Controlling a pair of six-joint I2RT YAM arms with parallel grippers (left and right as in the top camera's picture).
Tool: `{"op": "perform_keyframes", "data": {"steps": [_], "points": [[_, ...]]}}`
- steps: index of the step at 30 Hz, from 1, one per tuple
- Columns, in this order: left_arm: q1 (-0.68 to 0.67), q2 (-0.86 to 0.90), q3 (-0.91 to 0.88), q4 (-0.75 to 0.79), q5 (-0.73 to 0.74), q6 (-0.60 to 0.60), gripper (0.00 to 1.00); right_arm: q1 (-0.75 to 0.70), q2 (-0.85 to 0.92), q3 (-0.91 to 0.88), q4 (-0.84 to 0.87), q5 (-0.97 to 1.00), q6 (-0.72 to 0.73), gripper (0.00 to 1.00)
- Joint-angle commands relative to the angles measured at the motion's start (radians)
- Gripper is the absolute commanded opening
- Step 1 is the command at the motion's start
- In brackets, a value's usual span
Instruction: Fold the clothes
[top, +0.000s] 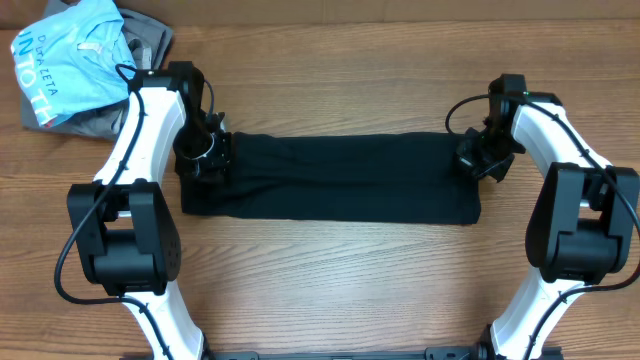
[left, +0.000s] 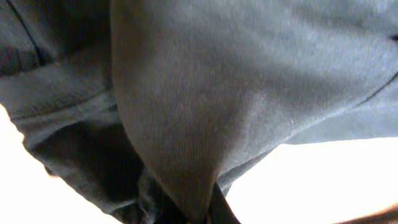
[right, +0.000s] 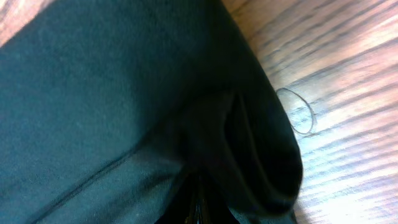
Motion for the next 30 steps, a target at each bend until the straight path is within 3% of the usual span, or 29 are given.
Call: {"op": "perform_keyframes", "data": {"steps": [1, 5, 11, 18, 19, 20, 21, 25, 30], "points": [[0.004, -0.005, 0.013, -0.061, 0.009, 0.008, 0.04, -0.004, 0.000, -0.032, 0.023, -0.020, -0.002, 0.04], [0.008, -0.005, 0.009, -0.123, -0.024, -0.047, 0.04, -0.009, 0.023, -0.032, 0.032, -0.009, 0.005, 0.04], [0.019, -0.004, -0.045, -0.114, -0.211, -0.170, 0.04, -0.026, 0.025, -0.032, 0.033, 0.021, 0.025, 0.04], [0.048, -0.004, -0.217, -0.012, -0.213, -0.196, 0.04, -0.082, 0.025, -0.032, 0.023, 0.025, 0.025, 0.04], [0.051, -0.004, -0.233, -0.006, -0.206, -0.196, 0.11, -0.090, 0.025, -0.032, 0.019, 0.025, 0.025, 0.04], [0.053, -0.004, -0.246, -0.006, -0.199, -0.196, 0.40, -0.099, 0.025, -0.032, 0.016, 0.025, 0.025, 0.04], [0.053, -0.004, -0.253, -0.008, -0.199, -0.196, 0.55, -0.103, 0.025, -0.032, 0.015, 0.025, 0.024, 0.04], [0.053, -0.004, -0.254, -0.019, -0.199, -0.196, 0.61, -0.116, 0.025, -0.018, 0.008, 0.030, 0.024, 0.04], [0.053, -0.004, -0.162, -0.049, -0.200, -0.218, 0.56, -0.136, 0.024, 0.084, -0.090, 0.067, 0.024, 0.04]]}}
